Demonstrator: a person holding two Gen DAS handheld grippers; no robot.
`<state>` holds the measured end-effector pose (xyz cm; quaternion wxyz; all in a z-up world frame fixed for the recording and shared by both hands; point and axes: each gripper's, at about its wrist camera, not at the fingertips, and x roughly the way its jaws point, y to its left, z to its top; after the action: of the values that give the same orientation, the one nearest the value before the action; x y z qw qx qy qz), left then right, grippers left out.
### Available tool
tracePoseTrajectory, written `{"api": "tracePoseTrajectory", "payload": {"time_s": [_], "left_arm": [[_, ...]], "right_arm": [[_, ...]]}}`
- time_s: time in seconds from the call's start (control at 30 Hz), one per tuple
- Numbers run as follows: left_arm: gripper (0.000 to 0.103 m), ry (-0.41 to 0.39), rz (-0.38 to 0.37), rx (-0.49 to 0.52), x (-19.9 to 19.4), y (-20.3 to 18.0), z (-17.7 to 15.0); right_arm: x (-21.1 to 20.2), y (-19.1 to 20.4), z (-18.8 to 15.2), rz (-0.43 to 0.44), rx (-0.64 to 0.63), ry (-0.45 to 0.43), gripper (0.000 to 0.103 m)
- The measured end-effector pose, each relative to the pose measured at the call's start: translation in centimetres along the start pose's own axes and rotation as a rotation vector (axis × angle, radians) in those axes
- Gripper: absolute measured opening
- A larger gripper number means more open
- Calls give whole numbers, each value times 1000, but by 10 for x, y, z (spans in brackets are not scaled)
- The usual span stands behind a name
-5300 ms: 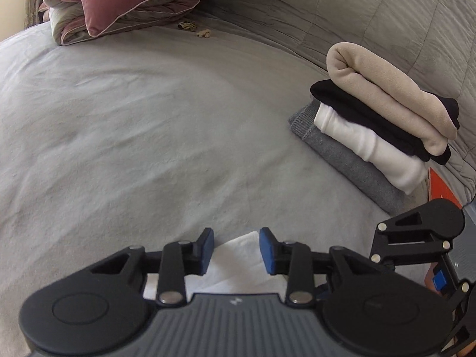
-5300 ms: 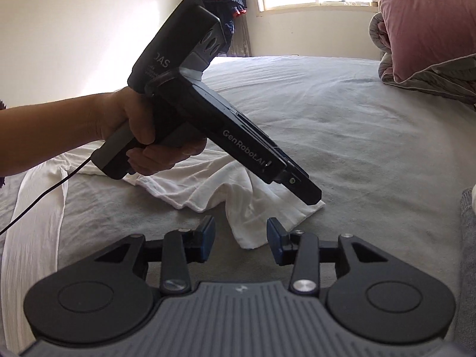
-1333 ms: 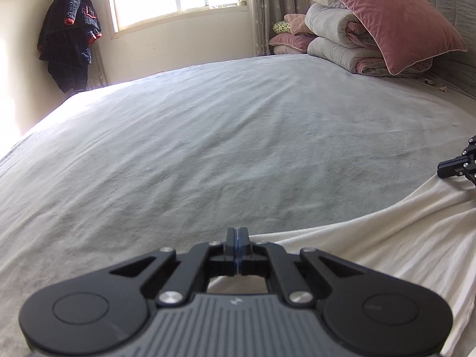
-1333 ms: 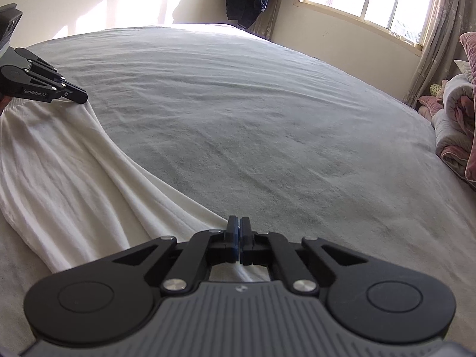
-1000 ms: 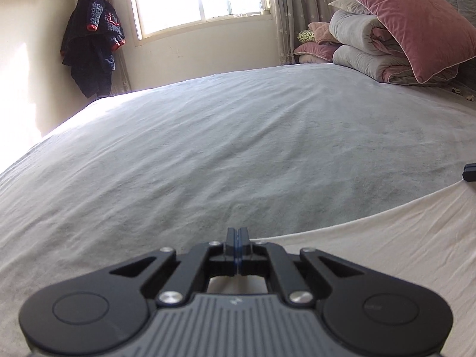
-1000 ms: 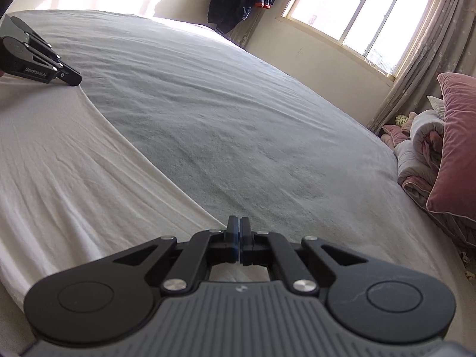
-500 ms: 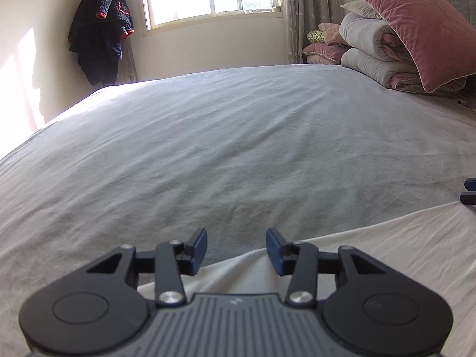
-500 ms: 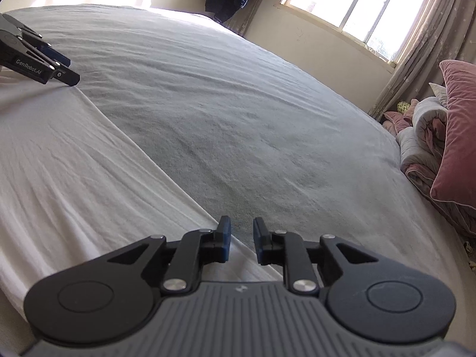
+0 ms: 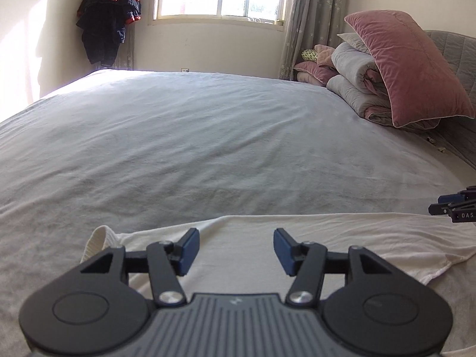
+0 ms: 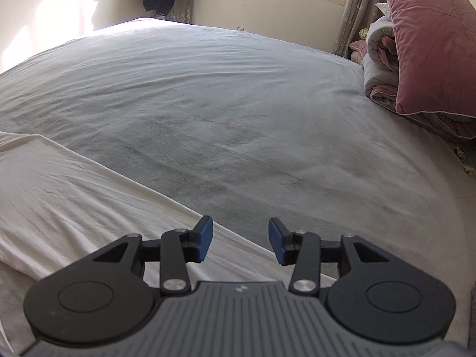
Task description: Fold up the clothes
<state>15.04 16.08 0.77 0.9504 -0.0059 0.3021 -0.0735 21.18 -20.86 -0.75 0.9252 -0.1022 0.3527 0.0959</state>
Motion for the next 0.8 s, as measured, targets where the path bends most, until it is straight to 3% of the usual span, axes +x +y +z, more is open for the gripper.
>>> {"api": "tracePoseTrajectory", "payload": {"time_s": [0.23, 0.4, 0.73, 0.77, 0.8], "left_arm": [[56, 51, -63, 126, 26, -60, 0], [56, 69, -146, 184, 62, -113, 11], [56, 88, -230, 361, 129, -214, 28], [54, 98, -231, 372, 135, -220, 28], [45, 101, -233, 375, 139, -224, 26]], "right_arm": [[-24, -63, -26, -76, 127, 13, 46], [-26, -100, -46, -112, 99, 29, 46], [-12, -144, -74, -79, 55, 52, 46], [-11, -147, -76, -62, 70, 51, 46], [-10, -149, -78, -52, 81, 49, 46]]}}
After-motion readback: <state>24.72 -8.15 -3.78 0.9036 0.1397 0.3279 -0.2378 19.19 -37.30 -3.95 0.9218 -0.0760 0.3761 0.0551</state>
